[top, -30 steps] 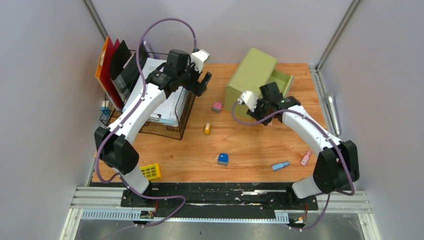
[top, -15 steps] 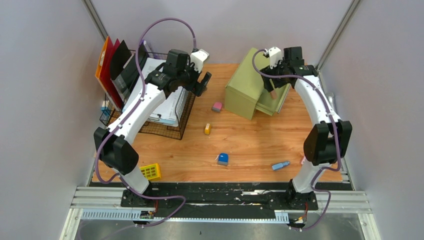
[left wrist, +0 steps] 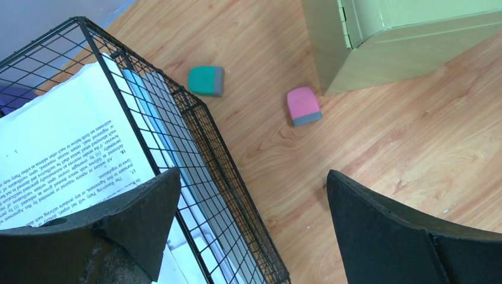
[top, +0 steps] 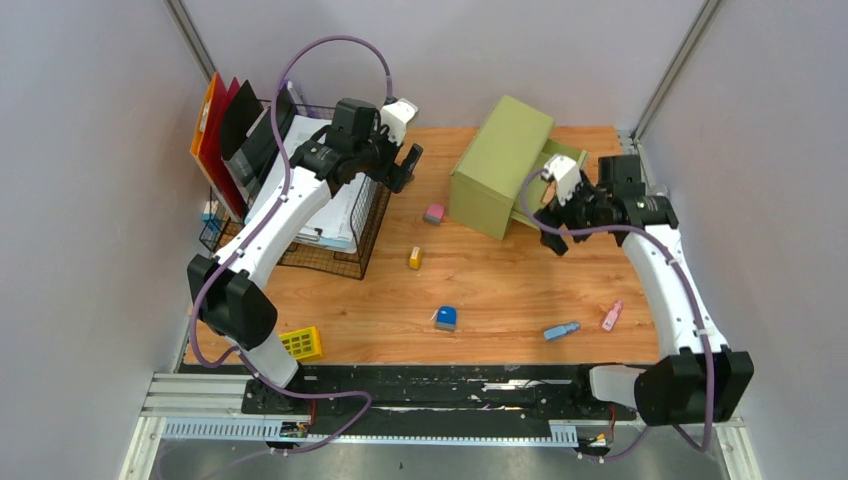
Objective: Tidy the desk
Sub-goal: Place the stationery in the drawer, then pick up the stationery from the corner of the board.
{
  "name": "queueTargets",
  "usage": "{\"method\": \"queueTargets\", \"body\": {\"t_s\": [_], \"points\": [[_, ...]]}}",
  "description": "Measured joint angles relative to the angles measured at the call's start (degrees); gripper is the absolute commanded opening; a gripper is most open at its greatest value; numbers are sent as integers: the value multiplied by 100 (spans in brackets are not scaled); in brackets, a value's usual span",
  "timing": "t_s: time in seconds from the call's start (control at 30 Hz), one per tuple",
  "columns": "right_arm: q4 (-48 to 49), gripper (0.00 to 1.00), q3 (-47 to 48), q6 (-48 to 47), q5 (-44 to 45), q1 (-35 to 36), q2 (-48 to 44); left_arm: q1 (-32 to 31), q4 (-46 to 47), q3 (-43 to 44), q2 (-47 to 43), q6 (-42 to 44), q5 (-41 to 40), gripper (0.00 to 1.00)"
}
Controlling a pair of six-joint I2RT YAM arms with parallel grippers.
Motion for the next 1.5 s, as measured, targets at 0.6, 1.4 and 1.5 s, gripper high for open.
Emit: {"method": "queueTargets", "body": {"t_s": [0.6, 1.4, 1.5], "points": [[-1043, 89, -3246, -1204, 955, 1392, -896, -4, 0, 0, 2, -2, -37, 100], [-55, 0, -3571, -1204, 1871, 1982, 122, -33, 129, 2, 146, 22, -55, 100], [-151, 0, -2702, -1021, 1707, 1814, 254, -33, 129, 2, 146, 42, -55, 100]]}}
